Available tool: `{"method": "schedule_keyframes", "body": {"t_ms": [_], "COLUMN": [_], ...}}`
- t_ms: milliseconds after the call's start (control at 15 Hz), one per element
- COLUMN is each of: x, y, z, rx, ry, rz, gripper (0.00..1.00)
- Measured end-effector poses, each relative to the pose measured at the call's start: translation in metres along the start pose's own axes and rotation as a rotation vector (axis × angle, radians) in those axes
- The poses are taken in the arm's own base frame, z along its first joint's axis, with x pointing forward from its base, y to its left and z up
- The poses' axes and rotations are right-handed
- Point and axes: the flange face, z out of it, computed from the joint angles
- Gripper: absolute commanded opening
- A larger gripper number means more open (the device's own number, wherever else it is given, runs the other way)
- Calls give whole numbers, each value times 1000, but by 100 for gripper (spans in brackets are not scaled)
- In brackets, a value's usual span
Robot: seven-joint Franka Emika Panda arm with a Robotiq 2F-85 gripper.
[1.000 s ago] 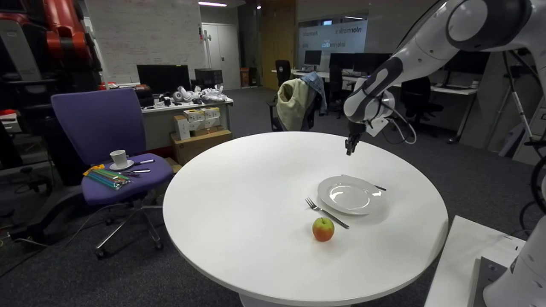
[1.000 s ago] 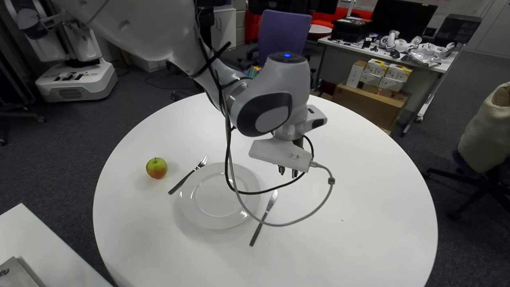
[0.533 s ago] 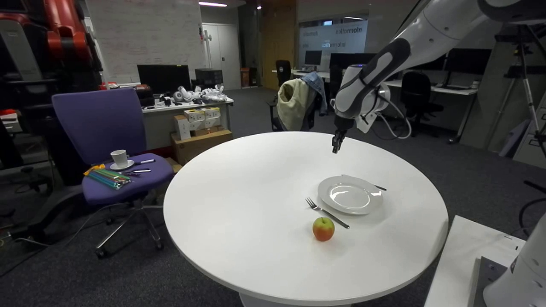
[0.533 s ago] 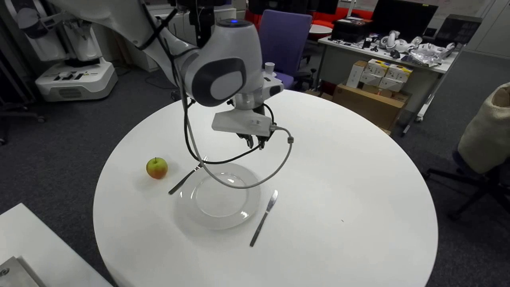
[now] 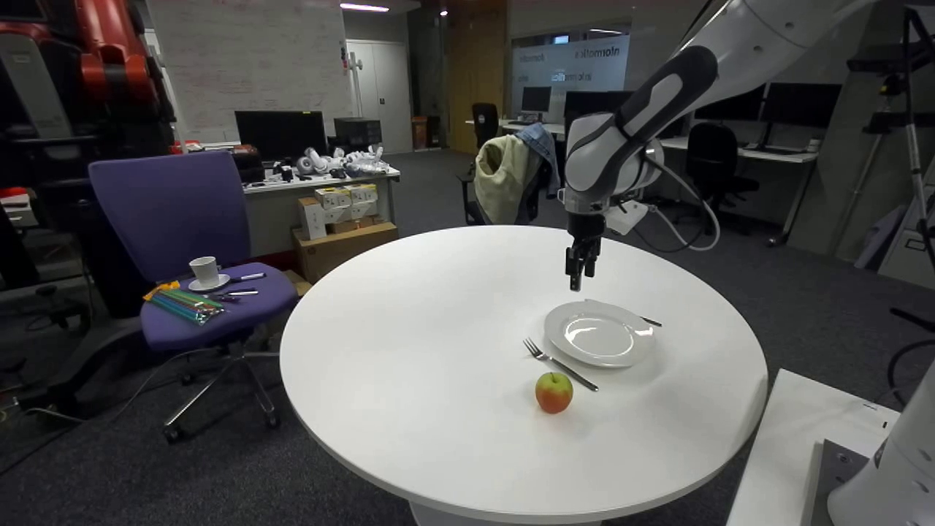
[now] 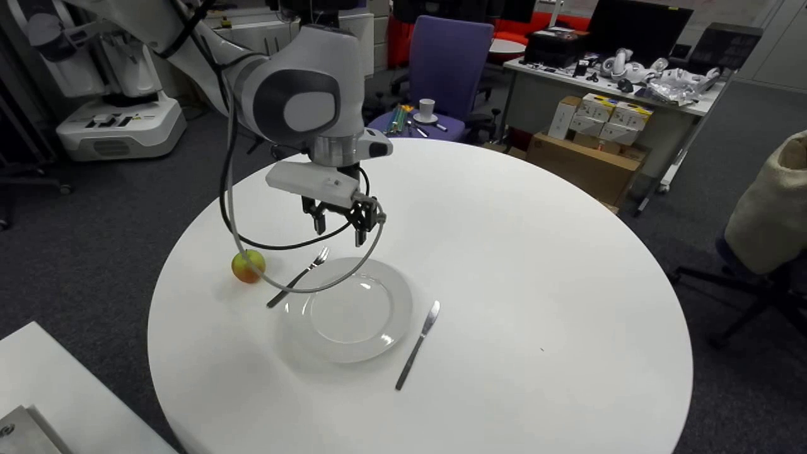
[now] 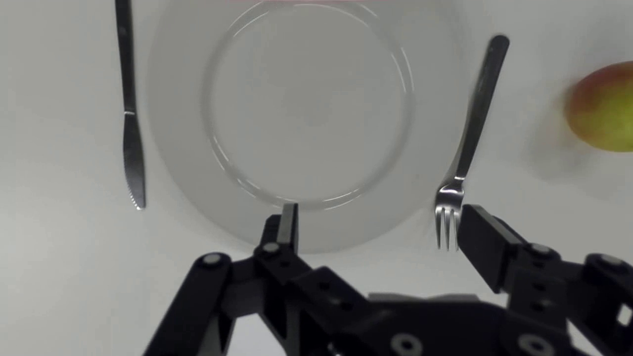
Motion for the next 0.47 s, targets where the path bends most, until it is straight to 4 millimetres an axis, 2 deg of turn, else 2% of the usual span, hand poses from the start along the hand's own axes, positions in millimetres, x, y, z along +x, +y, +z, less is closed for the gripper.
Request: {"method": "schedule_keyframes", "body": {"t_ms": [67,467], "x": [0,0], "y": [-3,-2], "z": [2,7], "rx": [2,4], "ry": [-6,-13], "rz": [0,2], "gripper": [100,100]}}
